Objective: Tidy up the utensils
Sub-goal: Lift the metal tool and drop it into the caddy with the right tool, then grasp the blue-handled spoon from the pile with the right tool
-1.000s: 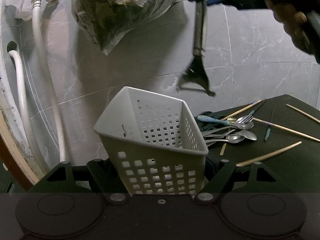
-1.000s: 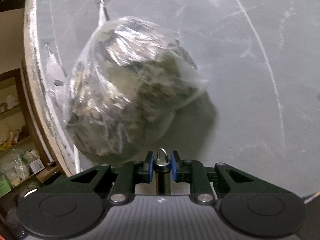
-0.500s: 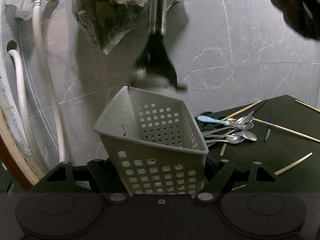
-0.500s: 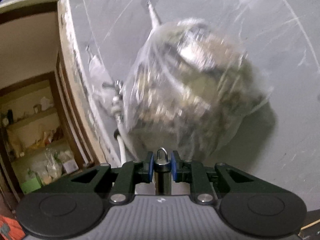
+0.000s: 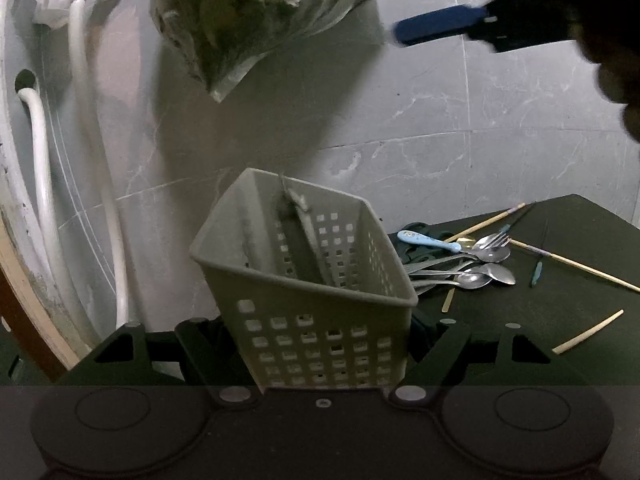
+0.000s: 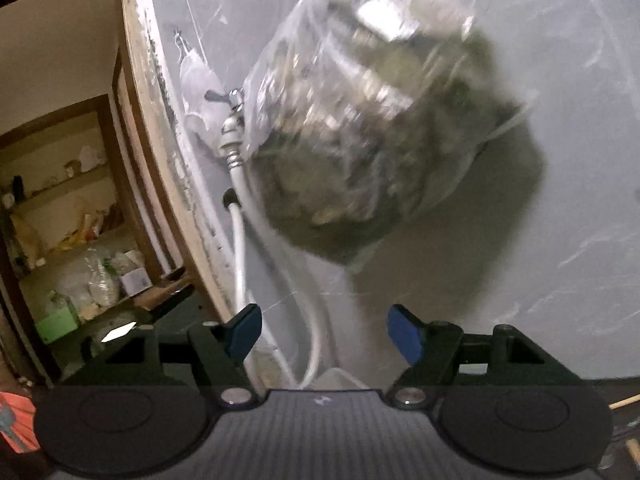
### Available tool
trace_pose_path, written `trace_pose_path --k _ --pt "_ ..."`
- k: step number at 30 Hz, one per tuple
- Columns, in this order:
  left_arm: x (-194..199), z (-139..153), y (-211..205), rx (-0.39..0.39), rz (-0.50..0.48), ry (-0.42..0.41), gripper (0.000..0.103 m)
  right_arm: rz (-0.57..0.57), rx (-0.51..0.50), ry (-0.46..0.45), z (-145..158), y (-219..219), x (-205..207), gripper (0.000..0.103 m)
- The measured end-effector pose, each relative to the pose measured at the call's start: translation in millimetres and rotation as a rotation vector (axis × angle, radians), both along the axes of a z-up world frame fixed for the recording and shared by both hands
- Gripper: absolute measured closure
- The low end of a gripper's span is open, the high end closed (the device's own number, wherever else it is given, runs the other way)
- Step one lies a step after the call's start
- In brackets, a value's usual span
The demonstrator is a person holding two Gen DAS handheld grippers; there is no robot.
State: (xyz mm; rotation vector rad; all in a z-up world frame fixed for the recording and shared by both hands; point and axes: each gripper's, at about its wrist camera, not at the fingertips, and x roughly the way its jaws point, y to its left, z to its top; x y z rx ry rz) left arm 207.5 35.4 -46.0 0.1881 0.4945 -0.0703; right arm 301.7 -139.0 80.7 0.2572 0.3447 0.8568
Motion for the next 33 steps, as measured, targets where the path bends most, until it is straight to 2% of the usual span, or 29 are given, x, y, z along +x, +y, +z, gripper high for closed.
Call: trace_pose_path --k 3,7,12,15,17,21,24,28,30,33 --pt "0.5 -0.5 -0.6 0.002 0.001 -0.001 0.024 -0.072 0.026 0.011 -1.0 -28.5 -4.8 0.023" --pt "-0.8 -0.1 -0.3 0.001 0.005 0.003 0.024 -0.218 0.023 0.089 -16.4 -73.7 -12.1 0.013" --pt "-2.1 1.7 0.5 0.0 0.006 0.013 0.024 -0.374 -0.094 0.241 -54.1 -111.3 -8.0 0.007" --pt "-4.1 2.2 0.4 0.0 0.01 0.018 0.024 -0.422 -0.162 0.332 -76.5 -122.3 -2.5 0.005" --pt "-5.5 2.2 -0.2 0.0 0.015 0.019 0.024 -0.438 -0.168 0.389 -88.7 -125.1 3.8 0.005" --pt "-6.0 2.5 -0.4 0.001 0.022 0.023 0.024 -0.427 -0.082 0.511 -117.7 -127.6 17.5 0.006" --pt "-5.9 2.6 -0.8 0.001 0.025 0.025 0.024 -0.433 -0.058 0.544 -133.3 -120.7 32.9 0.006" --pt "-5.2 2.9 -0.4 0.001 0.025 0.028 0.024 -0.471 -0.043 0.553 -151.8 -110.4 51.4 0.012" --pt "-5.2 2.9 -0.4 0.0 0.025 0.028 0.024 -0.502 -0.042 0.558 -159.9 -106.9 60.6 0.02" --pt "-4.7 3.1 -0.3 0.0 0.024 0.029 0.024 -0.563 -0.058 0.579 -170.6 -104.5 70.6 0.037"
